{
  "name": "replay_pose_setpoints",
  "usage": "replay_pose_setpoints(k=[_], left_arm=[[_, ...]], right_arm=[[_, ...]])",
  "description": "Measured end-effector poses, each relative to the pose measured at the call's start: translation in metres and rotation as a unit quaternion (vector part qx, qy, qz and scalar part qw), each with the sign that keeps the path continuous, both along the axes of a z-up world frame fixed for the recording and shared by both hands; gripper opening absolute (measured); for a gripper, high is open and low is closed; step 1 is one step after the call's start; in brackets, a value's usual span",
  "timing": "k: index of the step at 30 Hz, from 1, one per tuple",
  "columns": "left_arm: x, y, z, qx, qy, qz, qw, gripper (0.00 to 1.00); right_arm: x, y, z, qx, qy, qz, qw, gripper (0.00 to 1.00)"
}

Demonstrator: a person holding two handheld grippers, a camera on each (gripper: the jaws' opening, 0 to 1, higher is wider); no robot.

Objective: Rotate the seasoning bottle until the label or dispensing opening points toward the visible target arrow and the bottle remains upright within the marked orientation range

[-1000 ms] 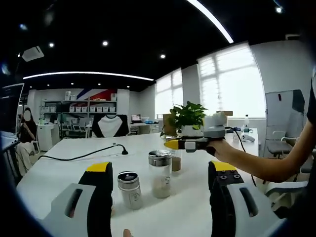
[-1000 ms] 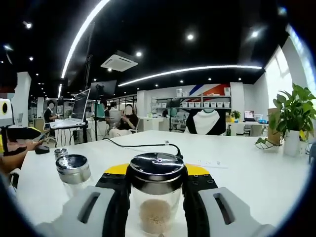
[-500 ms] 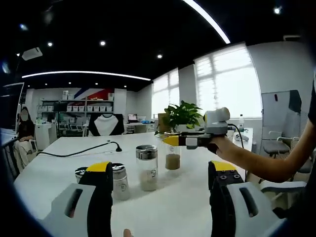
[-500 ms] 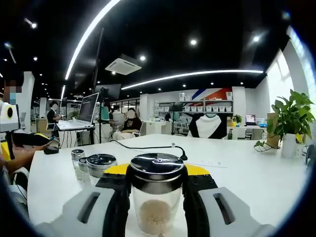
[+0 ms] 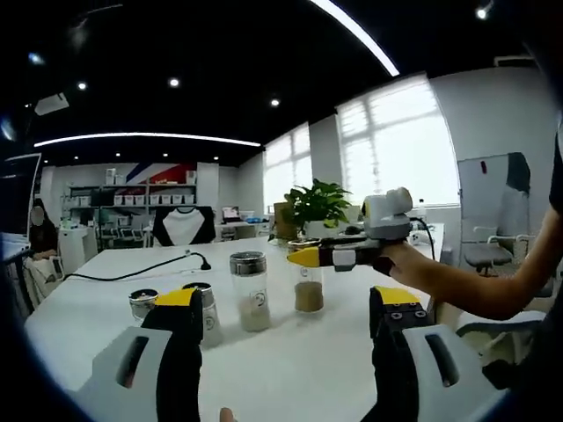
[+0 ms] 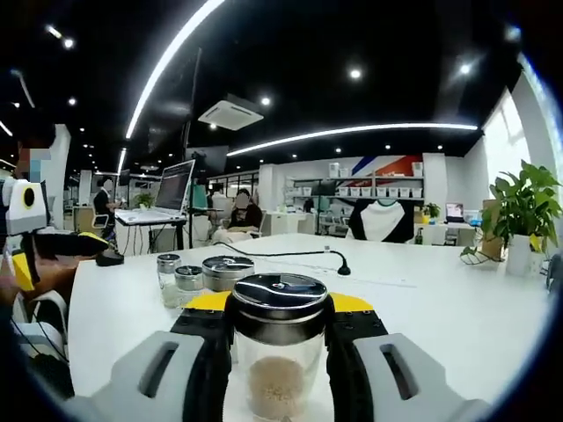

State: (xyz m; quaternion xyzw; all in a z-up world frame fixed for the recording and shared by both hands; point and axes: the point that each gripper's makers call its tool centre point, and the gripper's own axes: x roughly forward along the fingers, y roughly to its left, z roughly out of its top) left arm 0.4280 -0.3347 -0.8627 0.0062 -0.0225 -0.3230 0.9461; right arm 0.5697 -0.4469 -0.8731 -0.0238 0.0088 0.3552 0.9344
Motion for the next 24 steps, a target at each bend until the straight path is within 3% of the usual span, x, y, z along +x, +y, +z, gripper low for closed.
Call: replay_pose_setpoints(k=[9, 11, 14, 17, 18, 21, 24], left_arm=[[-0.001, -0.010, -0.022, 0.029, 0.022, -0.034, 0.9987, 0.82], [-0.003, -0.015, -0.030, 0.051, 0.025, -0.056, 0.9968, 0.82], [-0.002, -0.018, -0.032, 0.046, 0.022, -0.063, 0.9967, 0.82], [0.001, -0.020, -0.037, 0.047, 0.019, -0.068, 0.9964, 0.82], [0.005, -0.019, -0.043, 0.046, 0.034, -0.069, 0.9960, 0.82], [0.009, -0.021, -0.048, 0.036, 0.043, -0.074, 0.9957, 0.83], [0.012, -0.024, -0.051, 0.039, 0.045, -0.072, 0.9956, 0.82]], right_arm=[[-0.030, 0.012, 0.003, 0.013, -0.003, 0.026, 0.9996, 0.38], [-0.037, 0.016, 0.003, 0.003, -0.010, 0.031, 0.9995, 0.38], [-0.044, 0.022, -0.001, -0.023, -0.023, 0.032, 0.9990, 0.38], [-0.053, 0.025, -0.003, -0.016, -0.021, 0.039, 0.9989, 0.38], [-0.056, 0.027, -0.003, -0.008, -0.018, 0.046, 0.9988, 0.38], [-0.061, 0.030, -0.004, -0.002, -0.013, 0.054, 0.9985, 0.38], [-0.071, 0.036, -0.006, -0.023, -0.021, 0.057, 0.9979, 0.38]])
